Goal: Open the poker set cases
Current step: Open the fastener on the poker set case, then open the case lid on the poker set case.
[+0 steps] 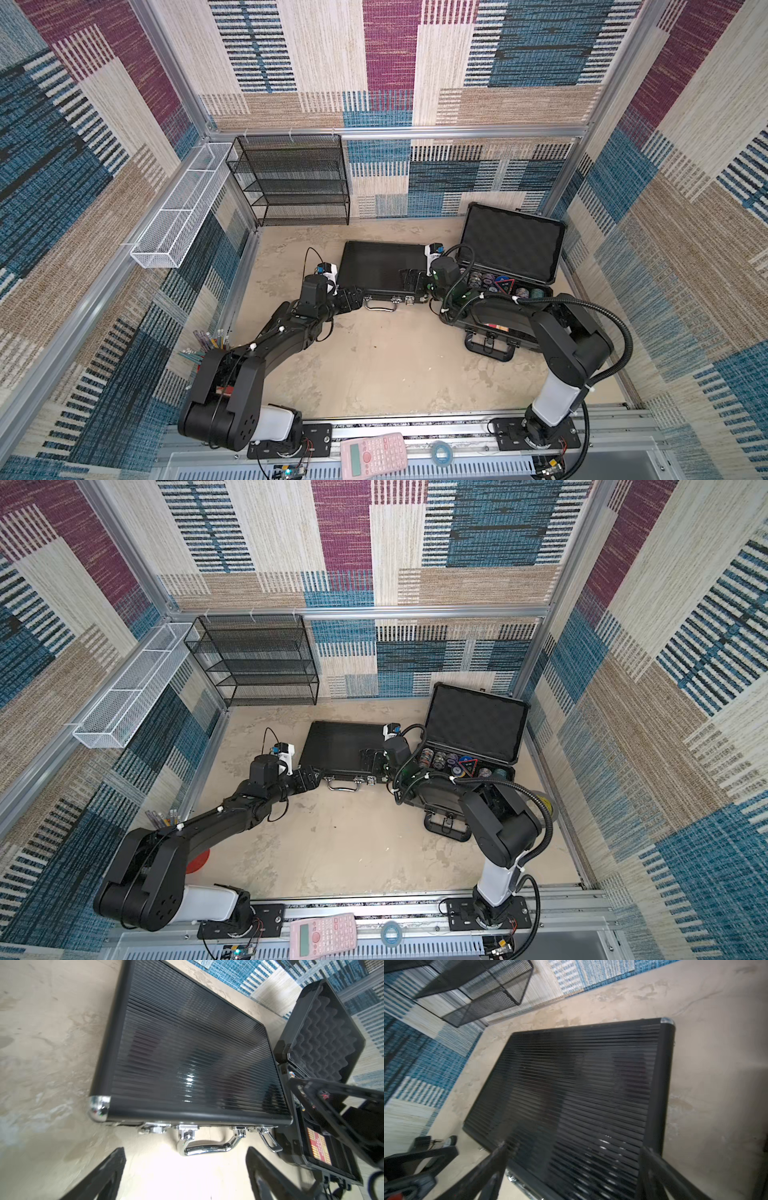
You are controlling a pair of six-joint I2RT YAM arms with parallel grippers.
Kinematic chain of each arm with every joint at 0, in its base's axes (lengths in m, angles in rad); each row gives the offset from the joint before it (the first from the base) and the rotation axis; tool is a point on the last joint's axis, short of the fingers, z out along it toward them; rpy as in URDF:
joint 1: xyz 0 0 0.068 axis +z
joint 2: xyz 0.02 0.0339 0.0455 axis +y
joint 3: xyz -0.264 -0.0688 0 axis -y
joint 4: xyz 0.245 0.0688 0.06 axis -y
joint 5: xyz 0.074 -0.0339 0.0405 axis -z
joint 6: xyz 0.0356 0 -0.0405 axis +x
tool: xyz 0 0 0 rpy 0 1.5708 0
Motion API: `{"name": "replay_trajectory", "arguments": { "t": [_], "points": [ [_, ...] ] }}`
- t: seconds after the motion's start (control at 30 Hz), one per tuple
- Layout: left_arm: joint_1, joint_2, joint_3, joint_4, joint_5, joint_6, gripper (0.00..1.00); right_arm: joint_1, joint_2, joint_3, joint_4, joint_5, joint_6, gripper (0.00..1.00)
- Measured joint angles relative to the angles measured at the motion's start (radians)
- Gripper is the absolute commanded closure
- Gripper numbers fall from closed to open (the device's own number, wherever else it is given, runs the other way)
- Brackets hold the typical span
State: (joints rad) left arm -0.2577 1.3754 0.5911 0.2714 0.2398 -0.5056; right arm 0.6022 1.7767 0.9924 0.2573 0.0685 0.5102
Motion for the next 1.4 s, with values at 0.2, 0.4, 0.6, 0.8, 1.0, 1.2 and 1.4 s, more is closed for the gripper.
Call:
{"name": "replay_trajectory", "arguments": {
  "t": [0.2,0.4,0.6,0.8,1.0,1.2,1.4],
  "points": [
    [0.000,-0.046,-0.051,-0.023,-0.005,-0.015,0.02,-0.015,0.051,0.041,-0.038,0.045,-0.017,0.01],
    [0.000,0.003,-0.079,-0.023,0.002,-0.033,0.01,-0.035,0.066,0.041,-0.083,0.036,-0.009,0.00],
    [0.019,0.088,-0.085,0.048,0.055,-0.055,0.01,-0.041,0.089,0.045,-0.073,-0.010,-0.006,0.01],
    [0.051,0.163,-0.079,0.162,0.127,-0.083,0.02,-0.045,0.102,0.048,-0.065,-0.032,0.001,0.06],
    [0.074,0.237,-0.071,0.280,0.203,-0.118,0.05,-0.051,0.112,0.048,-0.047,-0.040,0.016,0.08],
    [0.090,0.298,-0.066,0.381,0.262,-0.151,0.07,-0.052,0.117,0.048,-0.036,-0.040,0.021,0.08],
    [0.094,0.342,-0.063,0.457,0.294,-0.198,0.10,-0.053,0.118,0.048,-0.034,-0.041,0.024,0.09]
  ]
}}
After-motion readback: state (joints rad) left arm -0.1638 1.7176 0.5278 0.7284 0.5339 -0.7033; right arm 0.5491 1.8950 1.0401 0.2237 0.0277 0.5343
